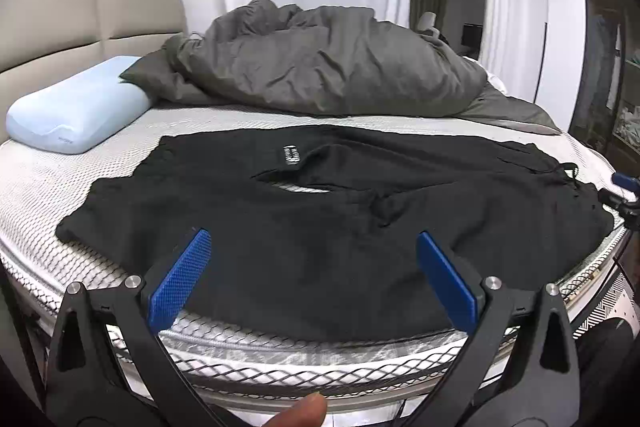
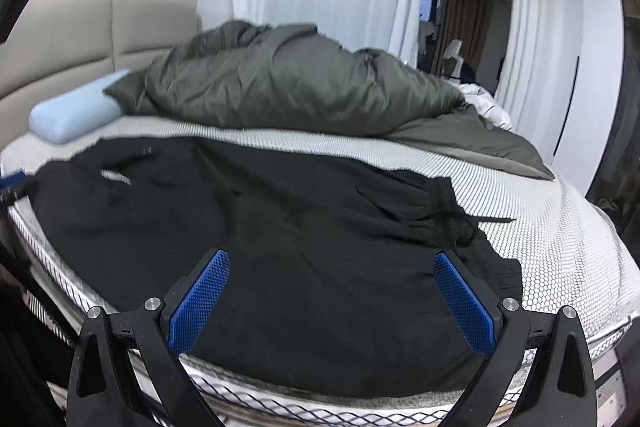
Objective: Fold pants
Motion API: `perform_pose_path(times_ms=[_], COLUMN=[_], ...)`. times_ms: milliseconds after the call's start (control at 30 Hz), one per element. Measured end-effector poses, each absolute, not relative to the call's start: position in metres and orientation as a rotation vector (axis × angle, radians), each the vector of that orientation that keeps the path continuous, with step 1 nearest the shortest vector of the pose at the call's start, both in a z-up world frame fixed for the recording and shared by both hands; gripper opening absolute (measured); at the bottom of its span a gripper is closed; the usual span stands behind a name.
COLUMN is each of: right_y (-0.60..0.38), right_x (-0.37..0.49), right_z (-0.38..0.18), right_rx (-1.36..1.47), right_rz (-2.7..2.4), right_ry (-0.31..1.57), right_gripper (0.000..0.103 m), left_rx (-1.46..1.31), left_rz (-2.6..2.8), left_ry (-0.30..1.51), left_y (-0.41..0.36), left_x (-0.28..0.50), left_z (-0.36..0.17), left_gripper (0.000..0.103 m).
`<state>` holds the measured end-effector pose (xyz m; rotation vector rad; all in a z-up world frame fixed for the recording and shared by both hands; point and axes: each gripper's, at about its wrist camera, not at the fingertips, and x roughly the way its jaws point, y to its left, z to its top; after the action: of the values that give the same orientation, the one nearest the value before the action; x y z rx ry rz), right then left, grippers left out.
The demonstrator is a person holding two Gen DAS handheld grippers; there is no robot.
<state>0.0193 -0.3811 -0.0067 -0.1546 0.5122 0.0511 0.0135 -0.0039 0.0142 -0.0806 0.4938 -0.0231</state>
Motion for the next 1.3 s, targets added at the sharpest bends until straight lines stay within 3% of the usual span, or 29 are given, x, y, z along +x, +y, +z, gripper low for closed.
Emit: perform_pose_path(times_ms=[300, 400, 600, 767, 833, 867, 1033, 1200, 1267, 1300], right_y=[-0.436, -0.454, -0.507, -0.531, -0.532, -0.533, -0.536, -0.56, -0.558, -0.555], right_x=[0.042, 0.059, 0.11, 0.152, 0.16, 0.159, 0.148, 0.165, 0.161, 0.156], right_z=[-0.014, -0.015, -0.028, -0.05, -0.053, -0.051, -0.03, -0.053, -0.048, -0.042], right_rx=[0.039, 0.041, 0.021, 0.059, 0.067, 0.062, -0.03, -0.011, 0.004, 0.018], right_rz=[0.049, 0.02, -0.121, -0.091, -0.079, -0.083, -0.12, -0.183, -0.196, -0.203], right_ry=[0.597, 0.647, 0.753, 0.88, 0.905, 0.895, 0.806, 0.836, 0.809, 0.791], right_gripper=[0.103, 0.095, 0.089, 0.056, 0.019, 0.016, 0.012, 0.013, 0.018, 0.029], left_rx=[-0.002, -0.029, 0.055, 0.075, 0.116, 0.121, 0.032, 0.027, 0.028, 0.029], left_rz=[-0.098, -0.128, -0.099, -0.055, -0.004, 0.014, 0.033, 0.063, 0.073, 0.076], left_ry=[0.461, 0.515, 0.564, 0.695, 0.781, 0.816, 0.888, 0.899, 0.896, 0.886], left_y=[-0.06, -0.065, -0.077, -0.079, -0.08, -0.079, -0.068, -0.067, -0.068, -0.069], left_x=[0.061, 0.065, 0.076, 0.107, 0.126, 0.133, 0.155, 0.164, 0.164, 0.16], left_z=[0.032, 0.019, -0.003, -0.03, -0.046, -0.054, -0.068, -0.073, -0.07, -0.066], left_gripper=[0.102, 0.102, 0.102, 0.102, 0.102, 0.102, 0.103, 0.103, 0.103, 0.103])
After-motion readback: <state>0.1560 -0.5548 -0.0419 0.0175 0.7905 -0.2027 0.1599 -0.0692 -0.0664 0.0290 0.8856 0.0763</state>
